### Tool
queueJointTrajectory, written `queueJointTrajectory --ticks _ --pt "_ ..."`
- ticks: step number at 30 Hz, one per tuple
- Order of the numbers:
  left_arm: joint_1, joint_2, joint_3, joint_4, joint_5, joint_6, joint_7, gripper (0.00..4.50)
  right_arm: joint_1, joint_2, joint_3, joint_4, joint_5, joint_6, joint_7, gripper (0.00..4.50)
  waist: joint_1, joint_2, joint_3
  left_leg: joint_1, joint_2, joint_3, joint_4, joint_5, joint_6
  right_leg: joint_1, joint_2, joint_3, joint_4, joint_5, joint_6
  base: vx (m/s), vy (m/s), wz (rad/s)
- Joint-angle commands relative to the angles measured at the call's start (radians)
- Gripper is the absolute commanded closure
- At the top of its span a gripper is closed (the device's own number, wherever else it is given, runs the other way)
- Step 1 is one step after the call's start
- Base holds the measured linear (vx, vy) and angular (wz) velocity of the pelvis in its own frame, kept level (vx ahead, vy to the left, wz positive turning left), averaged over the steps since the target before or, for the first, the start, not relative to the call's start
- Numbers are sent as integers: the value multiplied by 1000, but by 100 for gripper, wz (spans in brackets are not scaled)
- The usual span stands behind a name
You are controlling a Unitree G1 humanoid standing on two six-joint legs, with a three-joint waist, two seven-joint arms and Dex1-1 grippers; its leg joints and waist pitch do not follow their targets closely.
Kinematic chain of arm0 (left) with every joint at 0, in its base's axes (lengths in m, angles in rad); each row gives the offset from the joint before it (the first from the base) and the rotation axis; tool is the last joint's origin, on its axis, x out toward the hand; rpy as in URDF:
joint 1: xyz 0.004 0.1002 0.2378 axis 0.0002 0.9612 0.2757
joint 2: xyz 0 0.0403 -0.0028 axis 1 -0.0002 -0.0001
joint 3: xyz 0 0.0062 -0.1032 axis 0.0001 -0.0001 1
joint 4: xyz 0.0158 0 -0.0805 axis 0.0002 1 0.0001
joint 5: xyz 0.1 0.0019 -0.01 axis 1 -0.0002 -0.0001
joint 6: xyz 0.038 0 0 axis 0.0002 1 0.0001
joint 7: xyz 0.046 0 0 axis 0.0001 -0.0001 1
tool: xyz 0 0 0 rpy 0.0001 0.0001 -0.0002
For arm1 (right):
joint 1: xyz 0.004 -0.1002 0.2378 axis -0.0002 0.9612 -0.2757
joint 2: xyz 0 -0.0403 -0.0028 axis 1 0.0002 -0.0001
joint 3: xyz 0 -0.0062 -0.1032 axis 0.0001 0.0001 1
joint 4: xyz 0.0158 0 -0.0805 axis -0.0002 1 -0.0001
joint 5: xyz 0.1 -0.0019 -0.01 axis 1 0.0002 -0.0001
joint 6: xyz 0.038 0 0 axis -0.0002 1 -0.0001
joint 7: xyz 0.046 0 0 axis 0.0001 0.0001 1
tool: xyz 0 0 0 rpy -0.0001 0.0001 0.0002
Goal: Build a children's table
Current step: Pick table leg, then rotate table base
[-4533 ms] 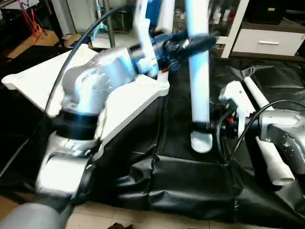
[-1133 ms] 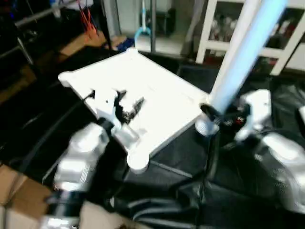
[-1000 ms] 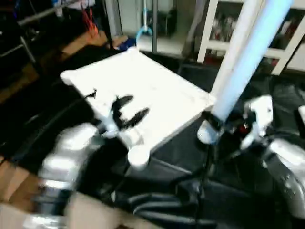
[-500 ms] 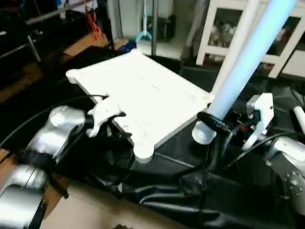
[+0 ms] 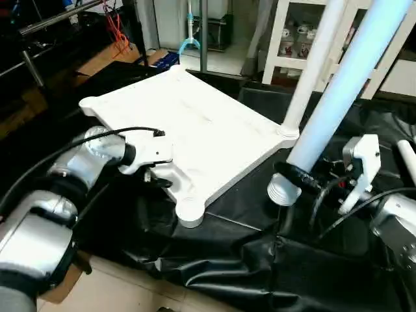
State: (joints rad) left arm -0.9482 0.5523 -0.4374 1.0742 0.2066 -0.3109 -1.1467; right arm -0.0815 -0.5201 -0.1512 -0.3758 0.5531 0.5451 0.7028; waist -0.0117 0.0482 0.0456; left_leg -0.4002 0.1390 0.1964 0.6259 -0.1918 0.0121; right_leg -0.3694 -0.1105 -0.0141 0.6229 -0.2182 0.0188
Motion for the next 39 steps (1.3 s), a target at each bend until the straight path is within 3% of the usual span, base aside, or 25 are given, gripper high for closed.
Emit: queueJointTrajectory --ticks 1,2,3,5,10,13,15,16,21,26,29,33,39 --pt "-2 26 10 37 7 10 -35 35 -2 -9 -25 -30 14 10 -2 262 2 -5 -62 36 78 -43 -99 -301 -7 18 -43 18 -71 -112 -273 0 0 0" --pt "-10 30 20 44 0 10 -48 35 -2 -10 -28 -31 13 11 -2 262 -3 -6 -64 34 78 -43 -99 -300 -8 18 -44 18 -70 -92 -279 0 0 0" --pt "-15 35 28 49 -8 11 -58 35 -2 -9 -29 -32 13 12 -3 262 -3 3 -64 35 78 -44 -98 -301 -9 18 -45 18 -68 -84 -282 0 0 0" --pt "-28 44 45 68 -23 14 -79 35 -2 -13 -31 -32 15 8 -5 262 -7 0 -66 33 77 -42 -96 -284 0 21 -43 17 -66 -44 -292 0 0 0" --pt "-42 71 73 65 -46 40 -147 35 -6 -15 -32 -29 20 -1 -10 262 1 5 -68 38 78 -35 -92 -223 35 19 -42 16 -59 54 -323 0 0 0" --pt "-44 90 78 60 -45 43 -175 35 -7 -13 -30 -25 18 -4 -7 262 4 5 -67 40 80 -34 -93 -230 36 17 -42 16 -59 42 -326 0 0 0" --pt "-39 94 70 56 -36 31 -192 35 -10 -13 -26 -19 16 -7 -2 262 11 -5 -64 43 82 -31 -95 -254 26 14 -44 18 -63 2 -323 0 0 0" --pt "-32 94 66 52 -30 16 -193 35 -13 -12 -23 -15 15 -8 0 262 16 -3 -63 44 83 -31 -96 -261 21 13 -45 19 -64 -17 -319 0 0 0" --pt "19 17 51 56 4 -92 -73 35 -40 -4 4 7 8 -12 2 262 24 -8 -63 45 85 -29 -96 -270 10 11 -48 20 -66 -36 -304 0 0 0" --pt "25 -35 -12 85 107 -147 82 35 -41 -2 19 0 6 -8 5 262 27 -12 -67 37 84 -31 -91 -212 36 17 -49 20 -63 22 -285 0 0 0" --pt "27 -29 -54 99 164 -158 101 35 -38 -3 24 -3 4 -7 7 262 27 -12 -66 35 84 -32 -91 -200 44 18 -49 20 -65 21 -281 0 0 0" --pt "25 -22 -74 114 200 -151 111 35 -34 -6 23 -3 6 -9 8 262 25 -7 -62 39 85 -33 -97 -258 18 13 -46 20 -70 -51 -278 0 0 0" --pt "26 -30 -49 123 171 -155 64 84 -35 -9 23 1 4 -13 7 262 16 -8 -58 40 84 -36 -103 -331 -21 7 -48 22 -78 -138 -264 0 0 0"
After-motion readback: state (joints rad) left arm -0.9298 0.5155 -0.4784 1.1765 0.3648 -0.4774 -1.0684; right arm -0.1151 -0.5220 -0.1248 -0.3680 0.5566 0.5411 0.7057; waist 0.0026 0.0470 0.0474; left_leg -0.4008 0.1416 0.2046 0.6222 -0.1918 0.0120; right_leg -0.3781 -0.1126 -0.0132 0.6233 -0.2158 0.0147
